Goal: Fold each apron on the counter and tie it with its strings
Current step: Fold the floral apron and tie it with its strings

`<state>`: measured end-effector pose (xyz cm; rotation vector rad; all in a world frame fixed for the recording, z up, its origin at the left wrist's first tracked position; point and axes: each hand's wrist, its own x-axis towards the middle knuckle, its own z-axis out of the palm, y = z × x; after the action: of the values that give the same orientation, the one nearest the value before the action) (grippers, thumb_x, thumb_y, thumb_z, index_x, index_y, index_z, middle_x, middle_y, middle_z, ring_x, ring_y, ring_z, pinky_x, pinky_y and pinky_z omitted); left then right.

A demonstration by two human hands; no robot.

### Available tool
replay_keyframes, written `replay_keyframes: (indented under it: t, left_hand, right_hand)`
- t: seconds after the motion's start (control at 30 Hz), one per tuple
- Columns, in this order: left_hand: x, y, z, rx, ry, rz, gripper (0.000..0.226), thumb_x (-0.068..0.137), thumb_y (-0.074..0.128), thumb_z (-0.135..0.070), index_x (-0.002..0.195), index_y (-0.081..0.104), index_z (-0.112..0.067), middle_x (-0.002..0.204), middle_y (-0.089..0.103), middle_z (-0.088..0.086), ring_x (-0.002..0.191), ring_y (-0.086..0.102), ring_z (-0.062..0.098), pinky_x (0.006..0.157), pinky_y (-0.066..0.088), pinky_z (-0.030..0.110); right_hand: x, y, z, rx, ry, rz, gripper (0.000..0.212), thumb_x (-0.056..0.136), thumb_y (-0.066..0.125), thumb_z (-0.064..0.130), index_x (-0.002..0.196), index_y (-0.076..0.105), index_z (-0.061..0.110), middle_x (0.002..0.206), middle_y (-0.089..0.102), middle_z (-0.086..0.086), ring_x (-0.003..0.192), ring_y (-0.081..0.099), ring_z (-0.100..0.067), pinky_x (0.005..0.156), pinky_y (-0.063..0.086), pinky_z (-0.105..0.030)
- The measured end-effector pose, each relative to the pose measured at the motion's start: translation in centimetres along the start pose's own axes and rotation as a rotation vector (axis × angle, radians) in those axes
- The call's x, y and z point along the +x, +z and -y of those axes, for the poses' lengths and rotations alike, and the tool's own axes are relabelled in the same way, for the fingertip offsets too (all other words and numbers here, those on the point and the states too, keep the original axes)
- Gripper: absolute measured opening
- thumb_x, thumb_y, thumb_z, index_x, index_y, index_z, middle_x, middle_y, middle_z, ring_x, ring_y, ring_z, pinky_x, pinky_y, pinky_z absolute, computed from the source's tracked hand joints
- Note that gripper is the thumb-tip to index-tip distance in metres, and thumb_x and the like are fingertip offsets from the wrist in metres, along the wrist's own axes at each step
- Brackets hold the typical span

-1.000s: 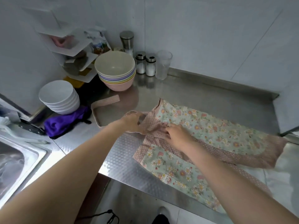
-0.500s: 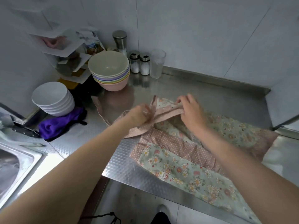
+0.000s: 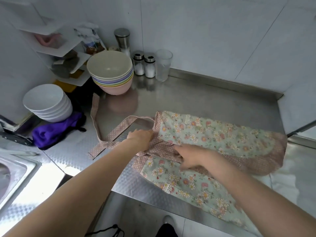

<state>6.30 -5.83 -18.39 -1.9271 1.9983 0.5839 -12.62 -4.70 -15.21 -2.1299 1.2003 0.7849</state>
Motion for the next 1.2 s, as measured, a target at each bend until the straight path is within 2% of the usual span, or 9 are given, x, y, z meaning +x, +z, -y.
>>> replay_keyframes:
  t: [0.07,0.2,0.3,0.43,0.57,0.7,0.87,1.0,1.2]
  left_hand:
    - [0.2,-0.5,0.1,-0.138,0.007,-0.014,0.034,0.085,0.057,-0.017,0.118,0.050,-0.011,0.120,0.059,0.012,0.112,0.054,0.031,0.088,0.043,0.034]
    - [0.8,-1.0,0.4,-0.452,-0.118,-0.104,0.042,0.081,0.066,-0.018,0.117,0.050,-0.005,0.116,0.061,0.014,0.106,0.057,0.031,0.089,0.046,0.037]
    - [1.0,-1.5,0.0,-0.625,-0.185,-0.051,0.060,0.078,0.072,-0.018,0.128,0.041,-0.004,0.116,0.061,0.013,0.106,0.060,0.029,0.090,0.050,0.037]
    - [1.6,-1.7,-0.1,-0.583,-0.224,0.154,0.013,0.086,0.064,-0.010,0.092,0.057,-0.002,0.086,0.070,0.008,0.057,0.066,0.012,0.046,0.051,0.015]
    - [2.5,-1.7,0.3,-0.443,-0.231,0.117,0.021,0.087,0.061,-0.014,0.101,0.063,0.001,0.102,0.070,0.014,0.090,0.069,0.023,0.074,0.054,0.027]
    - [3.5,-1.8,0.6,-0.395,-0.207,0.174,0.016,0.088,0.058,-0.009,0.074,0.064,-0.003,0.096,0.072,0.013,0.057,0.067,0.009,0.054,0.051,0.015]
    - [3.3,-3.4,0.9,-0.210,-0.123,0.108,0.022,0.087,0.058,-0.020,0.092,0.067,-0.001,0.099,0.068,0.013,0.093,0.065,0.029,0.071,0.048,0.029]
    - [3.7,-3.5,0.3,-0.128,-0.093,0.142,0.026,0.084,0.061,-0.020,0.103,0.065,-0.003,0.105,0.067,0.014,0.095,0.064,0.029,0.070,0.047,0.029]
    - [3.4,-2.4,-2.3,0.259,0.065,-0.162,0.068,0.092,0.049,-0.017,0.145,0.011,0.002,0.144,0.023,0.017,0.132,0.033,0.030,0.102,0.039,0.036]
  right_hand:
    - [0.8,-3.0,-0.1,0.175,-0.010,0.010,0.025,0.092,0.057,0.024,0.112,0.057,0.009,0.102,0.064,-0.008,0.070,0.059,-0.013,0.065,0.052,-0.024]
    - [5.0,-9.2,0.8,0.083,-0.154,-0.580,0.032,0.092,0.044,0.001,0.112,0.063,0.017,0.122,0.057,-0.006,0.109,0.053,-0.022,0.089,0.041,-0.030]
    - [7.9,-11.8,2.2,-0.083,-0.252,-0.406,0.054,0.081,0.045,-0.009,0.113,0.061,0.031,0.136,0.039,0.000,0.126,0.032,-0.024,0.106,0.032,-0.042]
    - [11.8,-13.8,2.9,-0.537,-0.141,-0.095,0.035,0.088,0.047,0.015,0.121,0.056,0.024,0.146,0.026,-0.010,0.135,0.021,-0.034,0.110,0.026,-0.051]
    - [12.8,-15.0,2.0,-0.557,-0.128,-0.239,0.031,0.090,0.052,0.019,0.120,0.059,0.012,0.126,0.047,-0.009,0.114,0.049,-0.031,0.095,0.045,-0.038]
    - [13.8,-12.3,1.1,-0.515,-0.065,-0.277,0.038,0.092,0.045,0.001,0.130,0.048,-0.004,0.136,0.042,-0.017,0.117,0.052,-0.037,0.093,0.044,-0.037]
    - [14.1,-12.3,-0.2,-0.398,-0.114,-0.380,0.036,0.090,0.043,-0.004,0.124,0.053,-0.004,0.125,0.053,-0.020,0.114,0.055,-0.036,0.093,0.047,-0.037]
    - [12.4,-11.9,-1.2,-0.267,-0.150,-0.476,0.038,0.092,0.041,0.000,0.130,0.041,0.002,0.126,0.044,-0.020,0.111,0.051,-0.037,0.085,0.044,-0.038]
    - [8.1,-7.0,-1.2,-0.322,-0.267,-0.644,0.051,0.090,0.051,0.017,0.138,0.034,0.014,0.146,0.028,-0.009,0.135,0.026,-0.028,0.107,0.027,-0.040]
